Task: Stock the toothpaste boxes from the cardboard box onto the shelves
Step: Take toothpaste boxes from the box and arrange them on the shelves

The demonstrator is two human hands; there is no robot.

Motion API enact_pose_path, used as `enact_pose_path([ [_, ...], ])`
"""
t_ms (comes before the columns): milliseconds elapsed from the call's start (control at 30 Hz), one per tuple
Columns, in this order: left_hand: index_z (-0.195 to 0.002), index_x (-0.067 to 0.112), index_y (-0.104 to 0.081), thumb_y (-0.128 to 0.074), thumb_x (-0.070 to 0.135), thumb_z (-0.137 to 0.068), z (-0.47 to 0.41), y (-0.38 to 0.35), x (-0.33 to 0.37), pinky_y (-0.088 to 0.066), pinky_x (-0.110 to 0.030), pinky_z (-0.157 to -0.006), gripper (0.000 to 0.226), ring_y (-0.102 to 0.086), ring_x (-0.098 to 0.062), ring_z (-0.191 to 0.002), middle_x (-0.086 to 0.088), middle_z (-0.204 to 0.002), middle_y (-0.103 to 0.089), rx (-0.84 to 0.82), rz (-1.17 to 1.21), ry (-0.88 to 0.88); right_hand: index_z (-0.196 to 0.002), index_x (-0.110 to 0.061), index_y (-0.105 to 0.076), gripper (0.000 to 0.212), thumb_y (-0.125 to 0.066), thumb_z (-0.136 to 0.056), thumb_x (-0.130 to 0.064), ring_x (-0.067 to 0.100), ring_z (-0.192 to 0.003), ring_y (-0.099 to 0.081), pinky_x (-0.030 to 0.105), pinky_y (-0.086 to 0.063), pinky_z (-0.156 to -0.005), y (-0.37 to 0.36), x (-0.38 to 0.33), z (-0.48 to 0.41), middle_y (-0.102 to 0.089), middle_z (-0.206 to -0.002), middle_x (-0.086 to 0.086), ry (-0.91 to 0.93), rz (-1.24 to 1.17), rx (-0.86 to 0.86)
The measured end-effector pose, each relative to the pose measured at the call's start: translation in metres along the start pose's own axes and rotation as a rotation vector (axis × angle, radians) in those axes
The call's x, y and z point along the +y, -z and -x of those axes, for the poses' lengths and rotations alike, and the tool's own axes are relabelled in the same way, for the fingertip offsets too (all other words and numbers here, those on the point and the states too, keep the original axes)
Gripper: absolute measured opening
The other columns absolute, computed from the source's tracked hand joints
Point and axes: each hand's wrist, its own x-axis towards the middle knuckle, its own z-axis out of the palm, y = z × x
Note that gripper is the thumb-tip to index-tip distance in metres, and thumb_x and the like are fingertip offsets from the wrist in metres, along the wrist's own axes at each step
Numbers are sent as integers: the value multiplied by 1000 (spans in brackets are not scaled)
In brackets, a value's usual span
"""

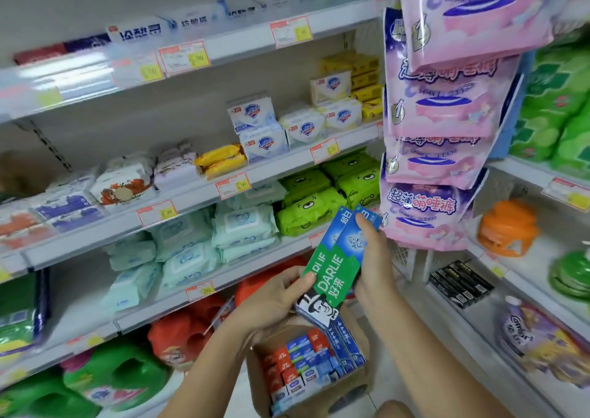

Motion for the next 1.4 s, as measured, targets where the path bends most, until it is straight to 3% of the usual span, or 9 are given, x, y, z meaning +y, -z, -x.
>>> enact_pose_path([
  [100, -116, 18, -58, -56, 61, -82, -8, -4, 30, -51, -36, -94, 56, -66, -11, -90, -4, -104, -72, -29, -114, -11, -116, -8, -53, 35, -61, -88, -27, 16, -66, -66, 22, -50, -51, -12, -16, -6, -65, -90, 9, 47, -38, 48],
  [300, -99, 28, -64, -47, 47, -95, -16, 20, 117, -46, -3, -77, 25, -63, 13, -76, 23, -86, -72, -100, -417, -148, -124, -23, -53, 71, -73, -64, -53, 26, -114, -59, 51, -45, -100, -68, -67, -19, -61, -125, 8, 233, 1, 7],
  [433, -118, 28, -57, -64, 58, -73, -34, 44, 158, -53, -33, -90, 55, -68, -10, -97, 9, -109, -69, -110, -412, -269, -122, -30, -53, 32, -60, -90, -32, 22, -108, -64, 45, -49, -95, -112, -100, -32, -65, -120, 3, 430, -28, -141],
  [567, -131, 43, -39, -63, 54, -79, -47, 64, 198, -49, -11, -73, 59, -64, 7, -89, 22, -109, -65, -138, -335, -388, -127, -37, -50, 38, -58, -90, -34, 18, -120, -57, 47, -42, -104, -159, -136, -49, -60, -129, -4, 595, 0, -224],
  [733, -142, 51, -21, -56, 49, -84, -51, 77, 263, -43, -15, -97, 69, -49, 11, -118, 43, -126, -47, -124, -318, -485, -131, -23, -50, 46, -59, -87, -34, 21, -116, -60, 42, -47, -99, -210, -187, -71, -62, -127, 2, 547, -34, -254],
  [967, -145, 35, -33, -64, 32, -81, -61, 101, 377, -35, -24, -110, 72, -47, 3, -126, 21, -140, -47, -72, -283, -402, -90, -33, -55, 38, -61, -66, -61, 18, -90, -64, 47, -46, -93, -267, -272, -109, -65, -92, -3, 520, 204, -118],
  [1100, -135, 38, -42, -59, 14, -91, -78, 111, 432, -41, 1, -80, 53, -55, 22, -94, 24, -125, -54, -1, -318, -356, -96, -37, -51, 28, -49, -85, -63, 20, -99, -59, 44, -47, -94, -278, -309, -127, -60, -98, -2, 504, 439, -87],
  [1200, -135, 40, -47, -69, 31, -84, -110, 117, 452, -39, -13, -101, 57, -56, 8, -107, 21, -130, -54, 32, -418, -303, -121, -18, -49, 42, -33, -99, -50, 15, -95, -50, 26, -34, -79, -279, -322, -152, -54, -104, -1, 499, 664, -64],
  [1400, -142, 29, -39, -58, 25, -93, -174, 111, 478, -38, -23, -99, 52, -52, -14, -116, 6, -135, -50, 148, -582, -223, -115, -1, -52, 45, -26, -103, -35, 35, -100, -57, 37, -40, -81, -263, -316, -207, -59, -107, 22, 642, 1224, -16],
])
